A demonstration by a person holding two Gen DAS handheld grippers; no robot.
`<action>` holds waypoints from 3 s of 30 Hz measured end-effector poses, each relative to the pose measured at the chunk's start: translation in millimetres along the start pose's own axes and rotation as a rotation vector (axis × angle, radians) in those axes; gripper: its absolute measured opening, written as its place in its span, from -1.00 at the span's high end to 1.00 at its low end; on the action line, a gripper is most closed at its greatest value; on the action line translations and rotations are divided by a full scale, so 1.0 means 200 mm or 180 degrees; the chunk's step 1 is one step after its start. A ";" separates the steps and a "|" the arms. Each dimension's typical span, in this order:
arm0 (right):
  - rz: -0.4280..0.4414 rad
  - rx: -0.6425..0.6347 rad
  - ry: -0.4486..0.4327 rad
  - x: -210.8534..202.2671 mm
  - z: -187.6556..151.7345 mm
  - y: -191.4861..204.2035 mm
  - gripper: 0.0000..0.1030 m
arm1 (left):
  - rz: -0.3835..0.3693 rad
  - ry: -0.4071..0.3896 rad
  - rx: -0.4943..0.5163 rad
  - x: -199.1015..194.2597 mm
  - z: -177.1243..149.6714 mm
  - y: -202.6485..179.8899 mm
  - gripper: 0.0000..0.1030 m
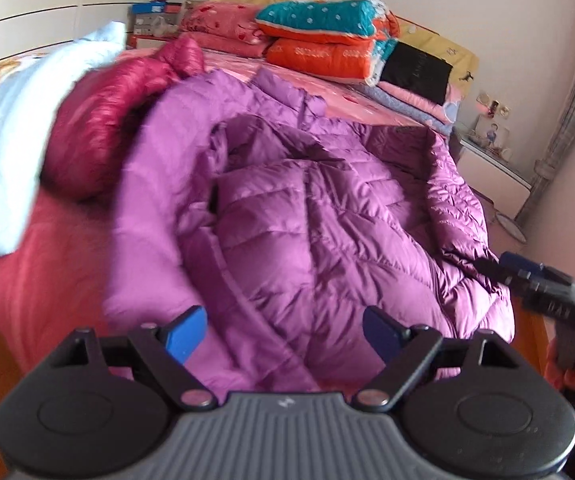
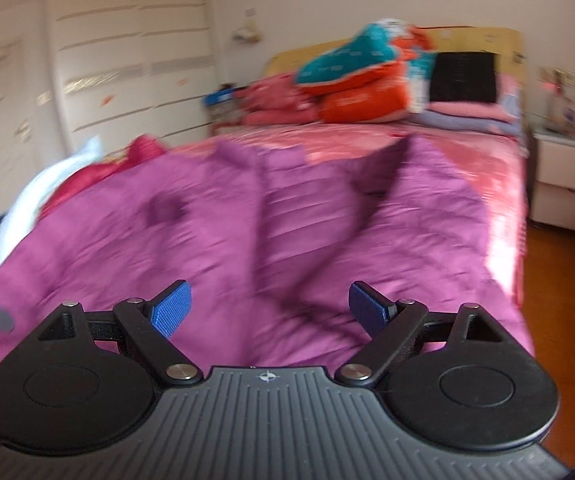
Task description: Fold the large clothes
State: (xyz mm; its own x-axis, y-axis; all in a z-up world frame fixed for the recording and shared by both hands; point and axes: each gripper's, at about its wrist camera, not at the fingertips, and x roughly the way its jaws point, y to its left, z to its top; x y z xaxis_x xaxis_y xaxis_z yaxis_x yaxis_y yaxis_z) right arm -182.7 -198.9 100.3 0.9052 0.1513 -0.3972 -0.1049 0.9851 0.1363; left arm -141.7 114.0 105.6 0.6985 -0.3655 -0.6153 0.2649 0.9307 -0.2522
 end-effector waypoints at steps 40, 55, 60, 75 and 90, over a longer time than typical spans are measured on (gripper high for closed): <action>0.0181 -0.2155 0.0341 0.26 -0.35 0.82 0.14 | 0.0406 -0.0498 -0.0067 -0.49 -0.04 0.39 -0.70; 0.0875 0.0963 0.0045 -0.02 0.13 0.22 0.60 | -0.0385 -0.0310 0.0389 -0.12 0.00 -0.08 -0.77; 0.0951 0.1283 0.0028 -0.08 0.14 0.17 0.59 | -0.0336 -0.0246 0.0674 0.03 -0.02 -0.25 -0.76; 0.1087 0.1194 0.0241 -0.01 0.15 0.11 0.38 | 0.0499 -0.0612 0.0711 0.26 0.08 -0.35 0.77; 0.0837 0.0841 -0.0113 -0.23 0.16 0.01 -1.00 | 0.0304 -0.0593 0.0064 -0.09 0.11 -0.24 0.92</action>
State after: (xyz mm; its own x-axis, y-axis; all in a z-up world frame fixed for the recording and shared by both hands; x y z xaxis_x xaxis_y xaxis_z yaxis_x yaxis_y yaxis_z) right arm -211.1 -205.7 148.1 0.8757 0.3890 -0.2862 -0.2300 0.8571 0.4610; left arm -153.0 76.8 144.7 0.8315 -0.2685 -0.4863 0.2035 0.9618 -0.1831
